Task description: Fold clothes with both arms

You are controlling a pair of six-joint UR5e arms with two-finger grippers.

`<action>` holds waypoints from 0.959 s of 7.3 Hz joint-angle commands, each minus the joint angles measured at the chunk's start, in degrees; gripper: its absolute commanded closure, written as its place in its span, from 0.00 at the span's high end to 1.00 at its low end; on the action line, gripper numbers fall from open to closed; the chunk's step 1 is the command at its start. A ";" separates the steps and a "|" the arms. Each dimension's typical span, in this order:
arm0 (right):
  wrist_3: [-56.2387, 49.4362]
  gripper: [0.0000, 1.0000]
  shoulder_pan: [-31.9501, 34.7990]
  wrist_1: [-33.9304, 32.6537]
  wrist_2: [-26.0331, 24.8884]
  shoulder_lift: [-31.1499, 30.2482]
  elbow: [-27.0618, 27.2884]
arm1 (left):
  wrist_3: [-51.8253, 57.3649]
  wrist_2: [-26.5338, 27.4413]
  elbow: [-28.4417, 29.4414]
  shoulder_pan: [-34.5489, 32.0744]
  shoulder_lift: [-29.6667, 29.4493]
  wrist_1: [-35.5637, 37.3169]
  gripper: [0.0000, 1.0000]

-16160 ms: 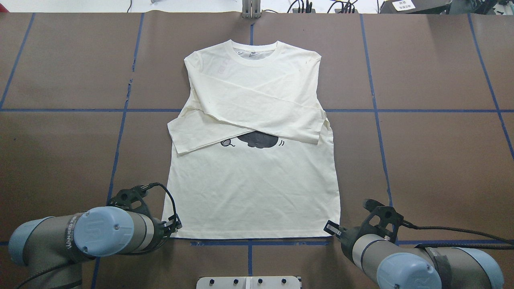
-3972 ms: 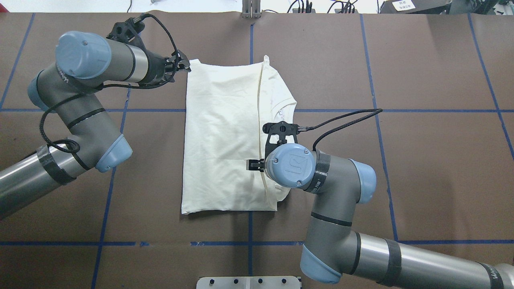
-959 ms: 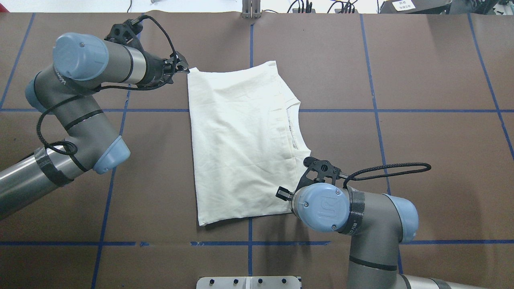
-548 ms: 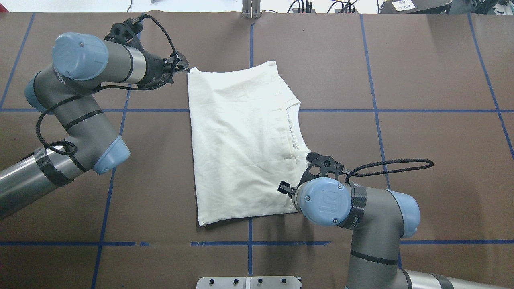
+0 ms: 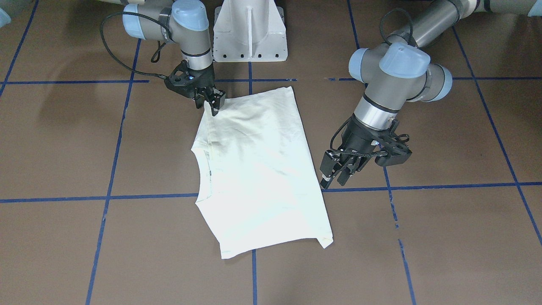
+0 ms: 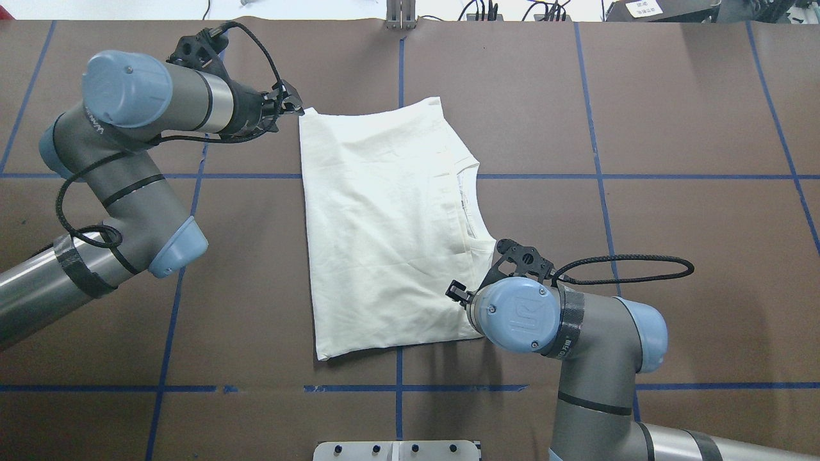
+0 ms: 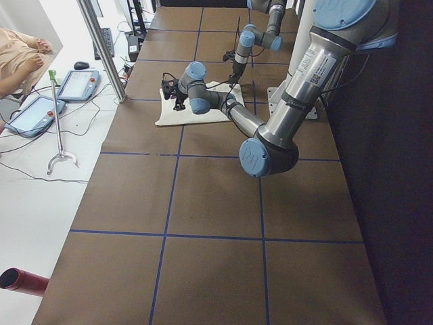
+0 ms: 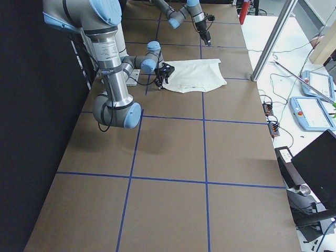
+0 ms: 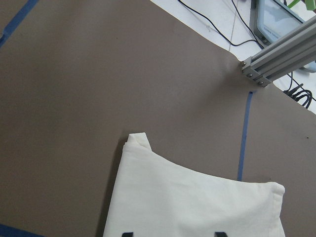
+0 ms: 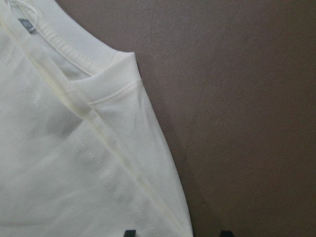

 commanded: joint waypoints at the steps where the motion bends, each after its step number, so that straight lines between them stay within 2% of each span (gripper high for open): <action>1: 1.33 0.23 0.32 3.12 4.31 -0.43 0.12 | 0.00 -0.02 -0.10 0.00 0.01 0.00 0.63; 2: 1.16 0.00 0.32 3.12 4.51 -0.78 0.22 | 0.00 -0.02 -0.02 0.00 0.01 0.00 0.63; 4: 0.63 0.00 0.15 3.12 4.60 -1.22 -0.39 | 0.00 -0.02 -0.02 0.09 -0.07 0.00 0.63; 6: 0.54 0.00 1.29 2.16 4.69 -1.23 1.45 | 0.00 -0.11 -0.10 0.18 -0.07 0.00 0.63; 7: 0.54 0.00 1.20 -1.07 4.78 -0.96 4.33 | -2.35 -1.50 -0.45 0.18 -0.07 0.00 0.63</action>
